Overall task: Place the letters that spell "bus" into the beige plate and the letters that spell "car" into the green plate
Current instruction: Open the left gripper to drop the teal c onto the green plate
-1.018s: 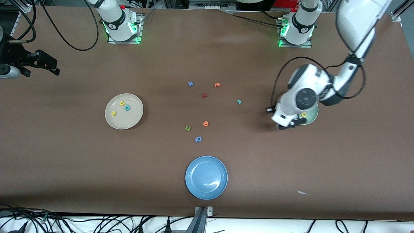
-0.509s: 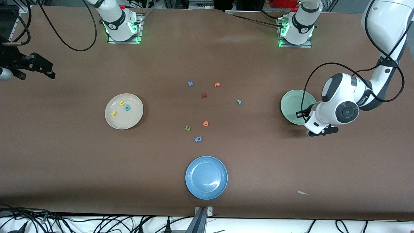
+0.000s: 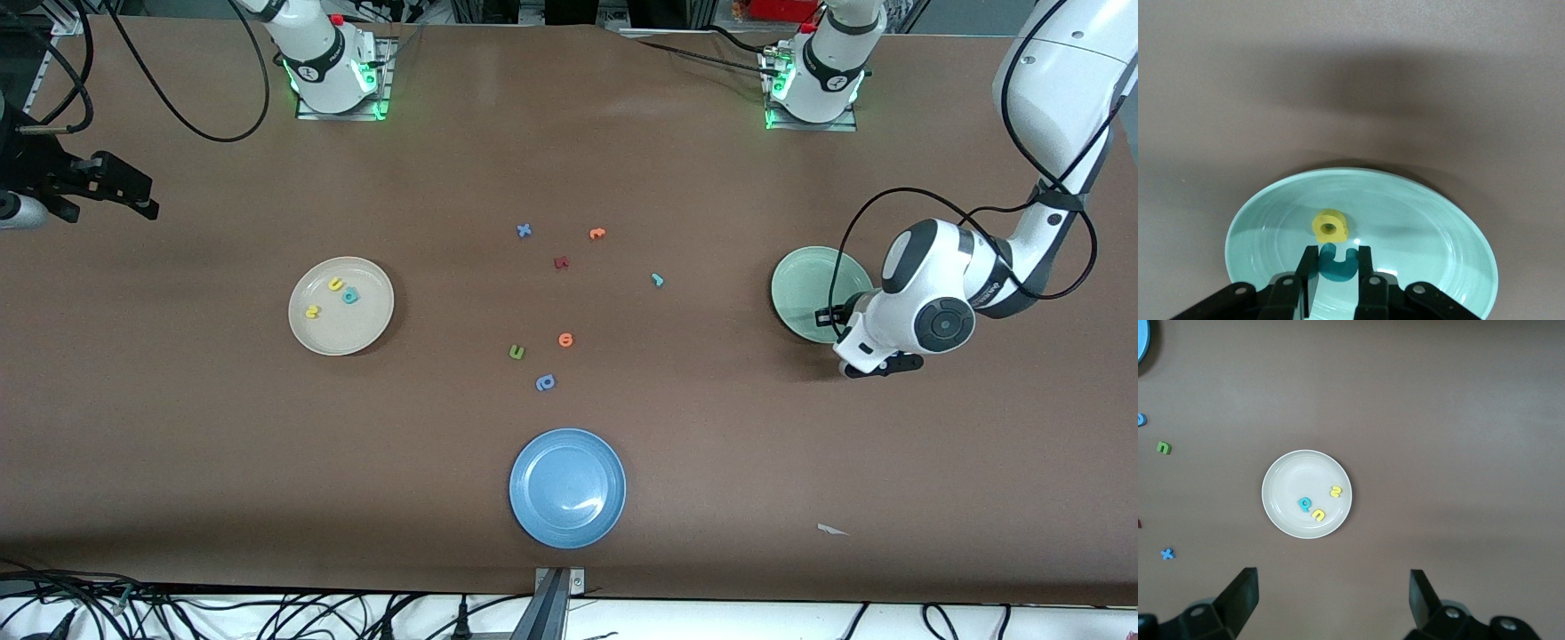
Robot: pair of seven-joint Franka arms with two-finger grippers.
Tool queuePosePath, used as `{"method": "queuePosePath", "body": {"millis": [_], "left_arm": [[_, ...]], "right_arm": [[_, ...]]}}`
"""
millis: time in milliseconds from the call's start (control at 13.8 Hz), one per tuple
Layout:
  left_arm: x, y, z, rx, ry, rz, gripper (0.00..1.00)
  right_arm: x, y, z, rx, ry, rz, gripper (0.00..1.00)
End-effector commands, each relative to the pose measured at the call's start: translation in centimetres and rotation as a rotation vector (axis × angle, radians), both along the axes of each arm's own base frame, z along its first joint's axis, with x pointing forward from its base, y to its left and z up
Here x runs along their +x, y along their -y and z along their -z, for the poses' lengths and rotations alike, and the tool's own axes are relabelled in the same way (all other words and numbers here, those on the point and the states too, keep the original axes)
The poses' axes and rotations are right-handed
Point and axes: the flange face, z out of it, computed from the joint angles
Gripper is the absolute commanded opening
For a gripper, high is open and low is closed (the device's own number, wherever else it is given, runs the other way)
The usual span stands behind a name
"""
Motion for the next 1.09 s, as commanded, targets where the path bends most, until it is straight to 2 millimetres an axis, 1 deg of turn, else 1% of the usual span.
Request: {"method": "queuePosePath", "body": {"millis": [0,73,145,218,291,364,509,582,800,945,1018], "left_arm": [[0.2,-0.5,-0.1,0.006,0.012,0.029,0.38],[0.2,-0.6,-0.1,0.006,0.013,0.027,0.49],[0.3,-0.5,-0.2,0.005,0.015,0.028,0.64],[0.4,-0.6,-0.4,0.006,0.020,0.027,0.83],[0.5,-0.6,-0.6,0.008,0.025,0.026,0.99],[0.6,-0.6,-0.9,0.009,0.030,0.027,0.99],[1.6,-0.6,-2.4,0.007,0.053,0.016,0.99],[2.2,-0.6,-3.4,0.005,0.072,0.009,0.99],[2.9,-0.1,-6.1,0.009,0.099,0.004,1.00],[3.8,0.6,-8.3,-0.016,0.104,-0.013,1.00],[4.2,0.6,-9.4,-0.013,0.100,-0.014,1.00]], "right_arm": [[0.2,0.1,-0.2,-0.004,0.000,0.002,1.00],[0.3,0.2,-0.2,-0.009,0.006,0.004,1.00],[0.2,0.3,-0.3,-0.013,0.004,0.004,1.00],[0.1,0.4,-0.2,-0.010,-0.006,0.007,1.00],[-0.2,0.4,-0.5,-0.010,-0.008,-0.001,1.00],[-0.2,0.3,-0.5,-0.014,-0.011,0.004,1.00],[0.0,0.2,-0.2,-0.009,-0.009,0.005,1.00],[0.0,0.3,-0.2,-0.009,-0.009,0.007,1.00],[0.4,-0.1,0.1,-0.014,-0.002,-0.001,1.00],[1.2,-0.2,0.5,-0.017,0.027,-0.006,1.00],[1.7,-0.4,1.1,-0.018,0.026,-0.009,1.00]]}}
